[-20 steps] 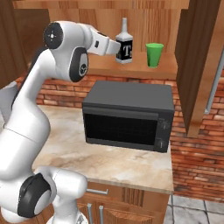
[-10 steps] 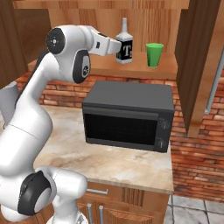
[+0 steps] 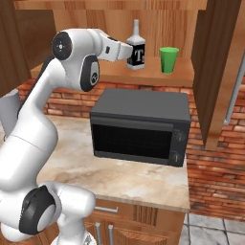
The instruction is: Open the cabinet directly in front. Then move the liquor and the cup to the dining counter with the jar on it.
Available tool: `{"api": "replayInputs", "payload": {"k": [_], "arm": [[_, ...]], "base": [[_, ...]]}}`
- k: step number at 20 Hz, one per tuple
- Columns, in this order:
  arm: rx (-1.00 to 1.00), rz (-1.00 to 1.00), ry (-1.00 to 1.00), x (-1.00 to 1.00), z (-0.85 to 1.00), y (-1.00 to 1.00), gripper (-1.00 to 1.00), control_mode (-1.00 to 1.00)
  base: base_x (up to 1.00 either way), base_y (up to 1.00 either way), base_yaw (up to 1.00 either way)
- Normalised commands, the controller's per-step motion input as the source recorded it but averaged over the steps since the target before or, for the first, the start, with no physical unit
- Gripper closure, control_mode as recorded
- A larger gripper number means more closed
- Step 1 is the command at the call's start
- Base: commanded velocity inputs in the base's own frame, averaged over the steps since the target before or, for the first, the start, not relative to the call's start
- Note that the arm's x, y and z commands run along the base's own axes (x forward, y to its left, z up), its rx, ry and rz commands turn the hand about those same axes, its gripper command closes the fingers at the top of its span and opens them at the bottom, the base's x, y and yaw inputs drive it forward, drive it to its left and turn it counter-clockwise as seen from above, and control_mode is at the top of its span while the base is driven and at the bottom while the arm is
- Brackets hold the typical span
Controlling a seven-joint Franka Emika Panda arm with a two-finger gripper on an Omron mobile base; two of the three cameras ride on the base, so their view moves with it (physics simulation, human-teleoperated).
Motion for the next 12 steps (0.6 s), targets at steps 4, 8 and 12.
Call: {"api": "replayInputs", "payload": {"k": [4, 8, 12], "arm": [[0.0, 0.0, 0.0, 0.01, 0.0, 0.0, -1.0, -1.0], [0.0, 0.0, 0.0, 0.0, 0.0, -0.03, -1.0, -1.0], [0.0, 0.0, 0.0, 0.07, 0.0, -0.1, -1.0, -1.0]], "base": [[0.0, 0.0, 0.0], [0.0, 0.0, 0.0], [0.0, 0.0, 0.0]]}}
